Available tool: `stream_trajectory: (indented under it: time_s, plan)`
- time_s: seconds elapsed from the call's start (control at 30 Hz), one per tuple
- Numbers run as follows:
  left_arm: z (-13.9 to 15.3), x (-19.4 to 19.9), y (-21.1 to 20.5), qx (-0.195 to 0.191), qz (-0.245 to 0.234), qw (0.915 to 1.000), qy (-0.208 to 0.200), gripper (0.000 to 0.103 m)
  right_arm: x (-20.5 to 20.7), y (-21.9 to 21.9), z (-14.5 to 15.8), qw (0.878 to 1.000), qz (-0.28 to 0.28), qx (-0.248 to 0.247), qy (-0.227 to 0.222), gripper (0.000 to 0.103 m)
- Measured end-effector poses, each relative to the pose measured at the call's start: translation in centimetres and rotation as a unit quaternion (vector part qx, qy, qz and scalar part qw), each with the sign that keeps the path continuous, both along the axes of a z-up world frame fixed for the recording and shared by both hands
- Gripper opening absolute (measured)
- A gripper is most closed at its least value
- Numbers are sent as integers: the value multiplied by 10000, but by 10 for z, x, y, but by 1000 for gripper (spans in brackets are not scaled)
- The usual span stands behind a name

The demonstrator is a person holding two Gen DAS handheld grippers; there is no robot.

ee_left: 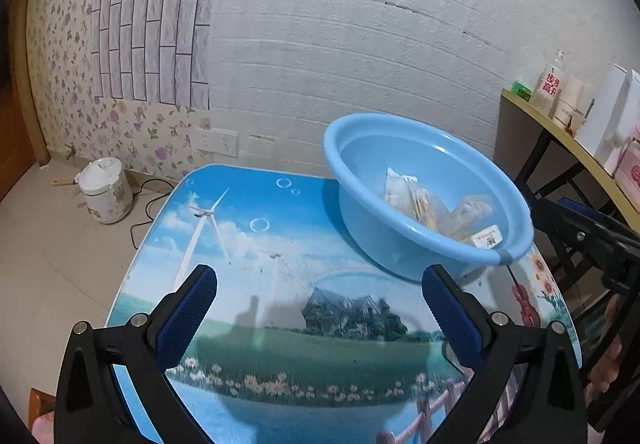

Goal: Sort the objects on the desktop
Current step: 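Carry both items over the blue basin and open both tools to drop them, then withdraw both tools from the basin back over the table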

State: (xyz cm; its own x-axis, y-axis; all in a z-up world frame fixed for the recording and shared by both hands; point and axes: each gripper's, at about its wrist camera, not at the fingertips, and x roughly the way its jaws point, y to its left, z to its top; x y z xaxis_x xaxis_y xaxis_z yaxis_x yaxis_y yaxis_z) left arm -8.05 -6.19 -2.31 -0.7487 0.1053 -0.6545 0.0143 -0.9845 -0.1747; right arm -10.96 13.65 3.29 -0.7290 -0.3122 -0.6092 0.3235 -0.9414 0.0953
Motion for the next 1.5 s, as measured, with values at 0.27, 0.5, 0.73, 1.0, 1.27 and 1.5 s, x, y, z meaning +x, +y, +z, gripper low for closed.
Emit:
stream_trajectory:
  time_s: [0.27, 0.5, 0.73, 1.0, 1.27, 1.5]
  plan:
    - [-1, 17, 8, 7, -78, 9998, -202, 103, 26, 25, 4, 9998, -200, -4, -59, 90]
    - [-2, 31, 17, -127, -29, 9987, -488, 103, 56, 51, -8, 9989, -399, -70, -255, 90]
    - [-1, 45, 24, -138, -103, 9978, -647, 103, 81, 70, -25, 9972, -566, -204, -436, 90]
    - [-6, 51, 39, -379, -295, 9961, -740, 103, 95, 77, -38, 9962, -583, -277, -591, 90]
    - [-15, 53, 39, -377, -302, 9951, -857, 103, 101, 70, -50, 9965, -455, -53, -693, 90]
    - [-16, 51, 32, -270, -246, 9957, -854, 103, 99, 65, -58, 9960, -403, -45, -795, 90]
